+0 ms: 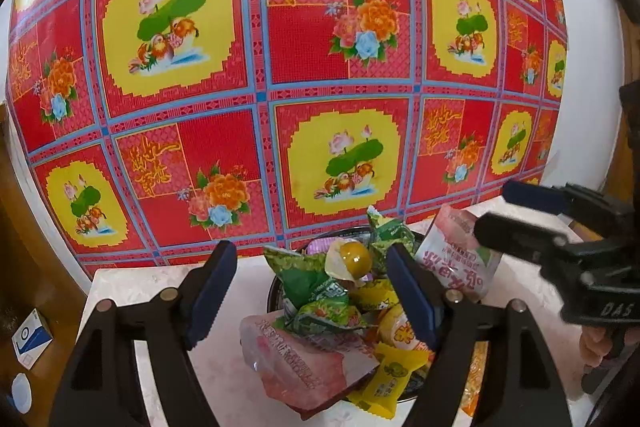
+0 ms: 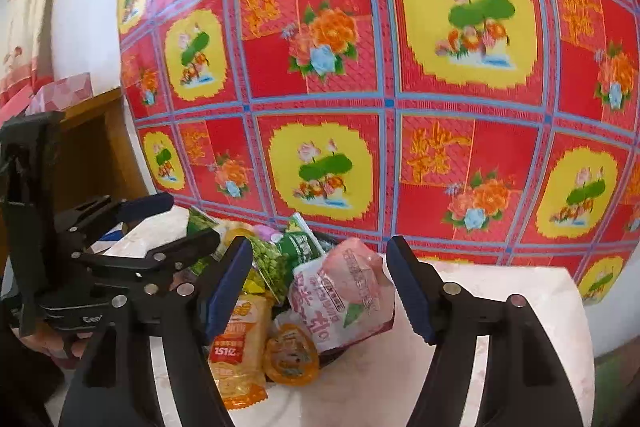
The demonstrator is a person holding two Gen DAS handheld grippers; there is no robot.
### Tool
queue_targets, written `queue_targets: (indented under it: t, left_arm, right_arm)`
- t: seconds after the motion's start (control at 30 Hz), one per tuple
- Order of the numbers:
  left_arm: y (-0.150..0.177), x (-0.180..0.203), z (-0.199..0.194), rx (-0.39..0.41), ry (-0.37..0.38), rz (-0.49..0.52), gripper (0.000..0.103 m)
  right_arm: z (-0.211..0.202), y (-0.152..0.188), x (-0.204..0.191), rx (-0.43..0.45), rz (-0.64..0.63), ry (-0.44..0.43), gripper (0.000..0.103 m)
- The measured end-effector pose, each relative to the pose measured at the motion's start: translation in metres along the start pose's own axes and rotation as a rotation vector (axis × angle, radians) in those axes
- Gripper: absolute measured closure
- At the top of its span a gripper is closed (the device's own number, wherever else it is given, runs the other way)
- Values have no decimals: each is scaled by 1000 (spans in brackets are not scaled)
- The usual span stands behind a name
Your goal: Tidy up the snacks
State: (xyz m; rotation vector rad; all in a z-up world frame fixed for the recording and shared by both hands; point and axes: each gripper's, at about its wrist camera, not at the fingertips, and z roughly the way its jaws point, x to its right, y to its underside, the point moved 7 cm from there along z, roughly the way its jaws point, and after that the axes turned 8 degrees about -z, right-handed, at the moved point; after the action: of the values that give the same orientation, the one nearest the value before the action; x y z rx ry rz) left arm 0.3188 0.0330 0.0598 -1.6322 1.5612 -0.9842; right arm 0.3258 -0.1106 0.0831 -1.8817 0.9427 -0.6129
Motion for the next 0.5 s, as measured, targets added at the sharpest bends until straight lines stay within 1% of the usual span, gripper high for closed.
queue_targets:
  t: [0.13,0.23,0.3,0.37,0.4,0.43,0.5]
  left_arm:
    - [-3,-2,-3,-10,33,-9,23]
    - [-4,-3,-8,-40,72,-12,23]
    - [-9,-9,-14,-61,83,-40,23]
    - [-13,-14,-22,-69,103,-78,23]
    - [-14,-17,-28,-72,108,-95,23]
    - [-14,-19,-34,-74,96,-99,23]
    - [-13,-19,-44,-68,80,-73,23]
  right_arm:
    - [5,3,-4,-20,-25,6,32]
    - [7,4,-11,-22,-52,-34,32]
    - [12,7,-11,-46,-65,-39,32]
    - [16,11,-9,-94,-61,-32,32]
    - [17,12,-9,-114,-61,-37,32]
    - [16,13,-9,-128,-66,-40,32]
    - [10,13,-12,-136,-86,-36,32]
